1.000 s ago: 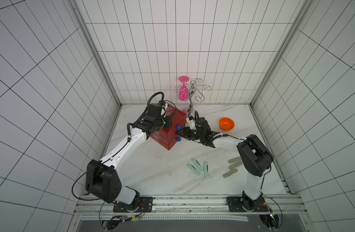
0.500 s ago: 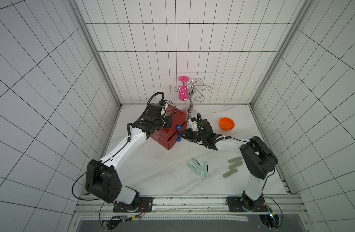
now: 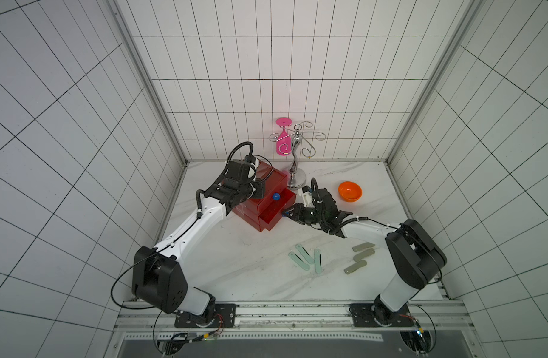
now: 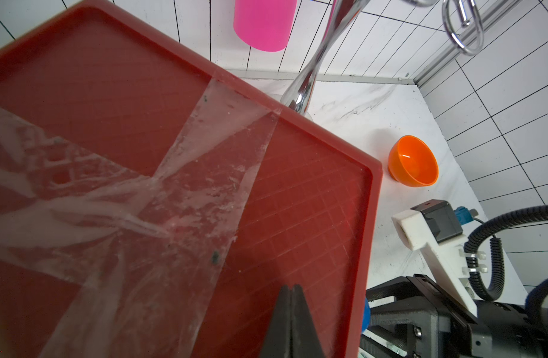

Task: Place the fruit knives into the drawer by color
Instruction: Open the drawer in the storage box.

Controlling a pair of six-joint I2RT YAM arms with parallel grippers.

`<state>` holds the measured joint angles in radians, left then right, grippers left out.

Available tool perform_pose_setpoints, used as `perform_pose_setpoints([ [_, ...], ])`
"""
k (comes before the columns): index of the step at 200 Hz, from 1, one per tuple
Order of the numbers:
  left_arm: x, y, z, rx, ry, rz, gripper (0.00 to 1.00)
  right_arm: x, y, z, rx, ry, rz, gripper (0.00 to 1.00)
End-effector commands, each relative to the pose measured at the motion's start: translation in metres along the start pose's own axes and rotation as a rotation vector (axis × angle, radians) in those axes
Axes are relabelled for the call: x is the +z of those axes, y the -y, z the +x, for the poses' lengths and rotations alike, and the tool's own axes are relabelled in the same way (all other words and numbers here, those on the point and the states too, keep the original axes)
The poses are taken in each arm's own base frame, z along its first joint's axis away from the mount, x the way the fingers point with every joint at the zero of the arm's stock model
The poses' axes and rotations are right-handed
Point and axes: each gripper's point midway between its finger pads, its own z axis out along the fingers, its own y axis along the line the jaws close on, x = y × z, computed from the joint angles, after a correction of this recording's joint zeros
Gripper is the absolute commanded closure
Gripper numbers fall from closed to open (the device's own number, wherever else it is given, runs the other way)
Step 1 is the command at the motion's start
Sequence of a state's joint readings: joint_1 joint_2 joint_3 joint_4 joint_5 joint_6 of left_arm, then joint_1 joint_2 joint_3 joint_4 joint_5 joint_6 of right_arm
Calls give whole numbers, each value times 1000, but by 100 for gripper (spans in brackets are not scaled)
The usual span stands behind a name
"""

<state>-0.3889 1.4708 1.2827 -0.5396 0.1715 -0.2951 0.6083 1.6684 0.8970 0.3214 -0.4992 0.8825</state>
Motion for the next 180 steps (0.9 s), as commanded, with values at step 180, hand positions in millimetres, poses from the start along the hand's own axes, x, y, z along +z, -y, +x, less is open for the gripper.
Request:
perform_pose_setpoints([
  [180, 13, -32, 72, -45, -259, -114, 100, -50, 64, 64, 55, -93, 238, 72],
])
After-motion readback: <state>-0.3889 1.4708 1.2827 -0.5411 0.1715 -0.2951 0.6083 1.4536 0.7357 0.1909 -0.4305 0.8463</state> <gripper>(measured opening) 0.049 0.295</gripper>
